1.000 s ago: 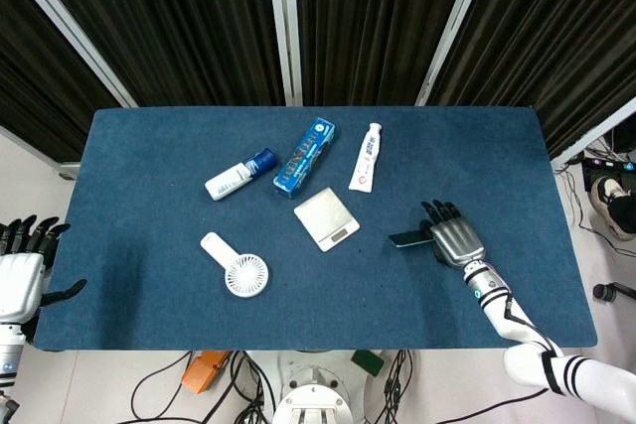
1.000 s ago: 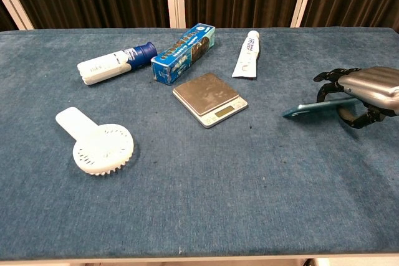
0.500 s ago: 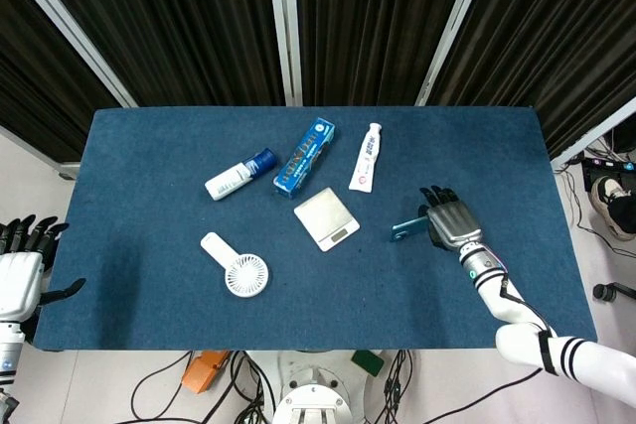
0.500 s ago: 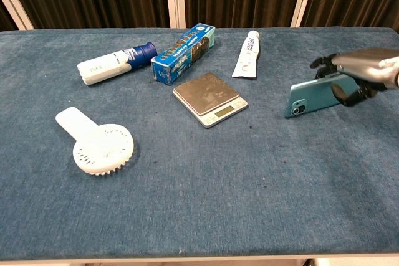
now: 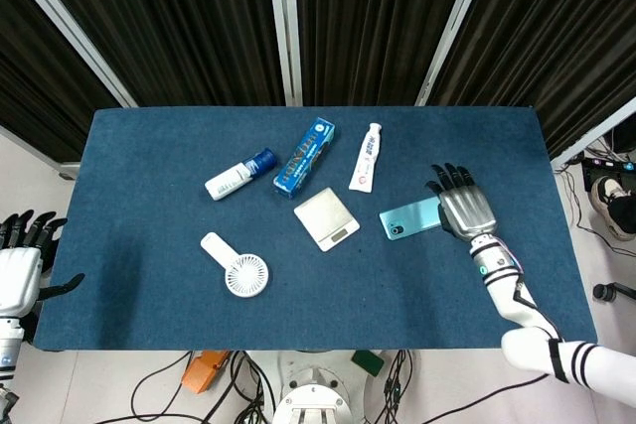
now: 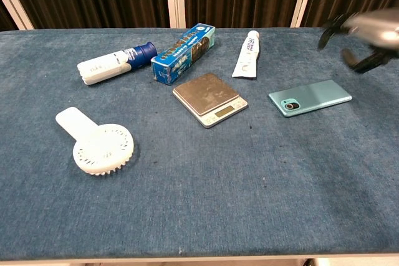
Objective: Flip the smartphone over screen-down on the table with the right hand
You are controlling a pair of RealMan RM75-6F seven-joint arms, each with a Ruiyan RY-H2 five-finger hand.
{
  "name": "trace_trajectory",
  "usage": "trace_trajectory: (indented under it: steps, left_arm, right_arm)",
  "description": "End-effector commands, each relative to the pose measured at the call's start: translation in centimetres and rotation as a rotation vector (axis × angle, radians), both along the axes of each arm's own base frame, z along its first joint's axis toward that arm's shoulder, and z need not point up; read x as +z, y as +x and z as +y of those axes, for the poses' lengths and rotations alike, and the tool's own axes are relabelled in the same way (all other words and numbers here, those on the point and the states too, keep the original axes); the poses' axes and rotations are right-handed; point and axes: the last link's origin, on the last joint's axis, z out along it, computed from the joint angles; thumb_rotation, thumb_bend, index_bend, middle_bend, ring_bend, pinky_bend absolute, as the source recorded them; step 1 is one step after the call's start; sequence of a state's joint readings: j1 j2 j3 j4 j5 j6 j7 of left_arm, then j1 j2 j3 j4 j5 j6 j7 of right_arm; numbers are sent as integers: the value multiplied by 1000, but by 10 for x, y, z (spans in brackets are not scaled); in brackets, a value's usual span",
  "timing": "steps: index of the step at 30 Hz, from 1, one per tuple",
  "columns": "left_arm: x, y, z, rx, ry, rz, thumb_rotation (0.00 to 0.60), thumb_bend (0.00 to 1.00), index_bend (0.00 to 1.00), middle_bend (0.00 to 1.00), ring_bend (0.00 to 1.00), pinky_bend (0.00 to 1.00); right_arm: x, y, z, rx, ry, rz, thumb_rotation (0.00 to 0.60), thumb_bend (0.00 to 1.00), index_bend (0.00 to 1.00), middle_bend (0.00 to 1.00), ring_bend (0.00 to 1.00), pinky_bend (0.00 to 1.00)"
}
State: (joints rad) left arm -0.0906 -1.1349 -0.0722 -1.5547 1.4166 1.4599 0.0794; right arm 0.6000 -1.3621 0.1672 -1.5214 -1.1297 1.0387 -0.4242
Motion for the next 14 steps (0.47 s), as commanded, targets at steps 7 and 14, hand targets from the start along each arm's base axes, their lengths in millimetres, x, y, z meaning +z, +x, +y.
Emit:
trace_trajectory:
  steps: [7, 14]
  left_arm:
    - [0, 1, 0, -10, 6, -7, 600, 136, 187, 116, 62, 0]
    - [1, 0, -6, -8, 11, -11, 600, 136, 187, 116, 62, 0]
  right_arm:
    - [95, -29, 102, 21, -281, -64, 600, 296, 100, 116, 0, 106]
    - [114, -46, 141, -14, -310, -76, 600, 264, 81, 116, 0, 99]
